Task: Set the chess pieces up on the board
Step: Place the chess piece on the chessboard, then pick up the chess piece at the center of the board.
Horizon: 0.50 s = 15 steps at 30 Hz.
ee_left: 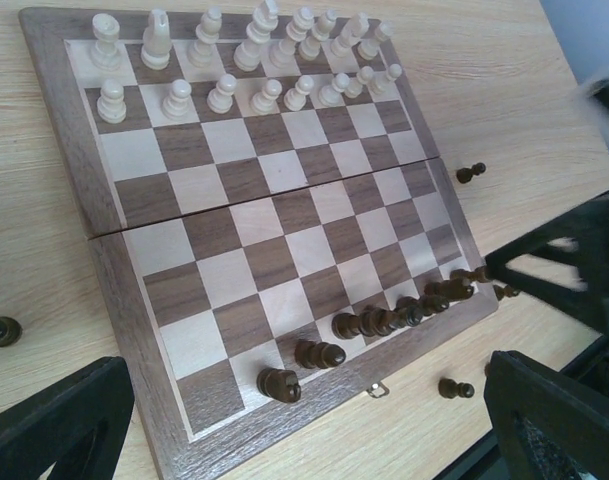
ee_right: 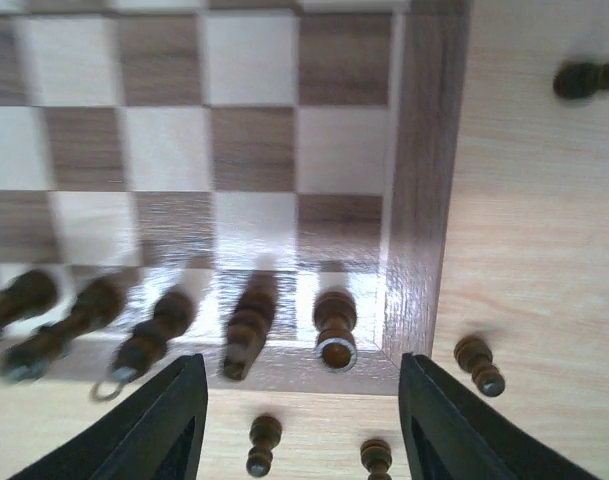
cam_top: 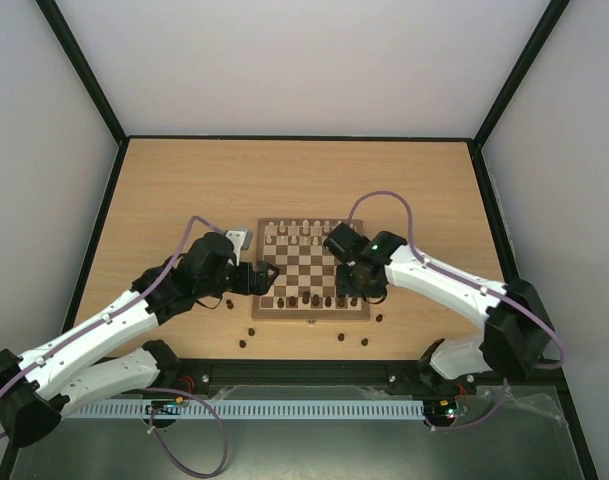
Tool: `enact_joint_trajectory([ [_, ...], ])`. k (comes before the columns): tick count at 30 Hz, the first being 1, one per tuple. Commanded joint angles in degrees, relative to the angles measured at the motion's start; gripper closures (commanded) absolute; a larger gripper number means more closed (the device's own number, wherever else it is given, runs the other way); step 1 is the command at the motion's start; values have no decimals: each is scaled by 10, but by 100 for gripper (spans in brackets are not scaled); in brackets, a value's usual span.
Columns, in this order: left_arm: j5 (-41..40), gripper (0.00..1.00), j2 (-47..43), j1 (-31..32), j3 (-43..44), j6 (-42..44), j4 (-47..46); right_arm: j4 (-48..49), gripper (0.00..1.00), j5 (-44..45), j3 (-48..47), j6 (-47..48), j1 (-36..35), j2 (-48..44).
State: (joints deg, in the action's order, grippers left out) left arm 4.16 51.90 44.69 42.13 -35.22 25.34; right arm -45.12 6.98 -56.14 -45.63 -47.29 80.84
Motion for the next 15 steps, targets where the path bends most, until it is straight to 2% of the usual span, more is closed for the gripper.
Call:
enact_joint_trajectory([
  [1,-25,1,20,-5,-1,-12,16,-58,42,22,-52,3,-4,-56],
  [4,-41,1,39,-12,-3,-26,25,-63,38,31,-87,14,-4,-72],
  [10,-56,1,64,-44,-22,-63,61,-62,37,28,-140,55,-2,-70],
  [15,-43,1,94,-46,10,-79,125,-5,37,-8,-92,79,-2,-95],
])
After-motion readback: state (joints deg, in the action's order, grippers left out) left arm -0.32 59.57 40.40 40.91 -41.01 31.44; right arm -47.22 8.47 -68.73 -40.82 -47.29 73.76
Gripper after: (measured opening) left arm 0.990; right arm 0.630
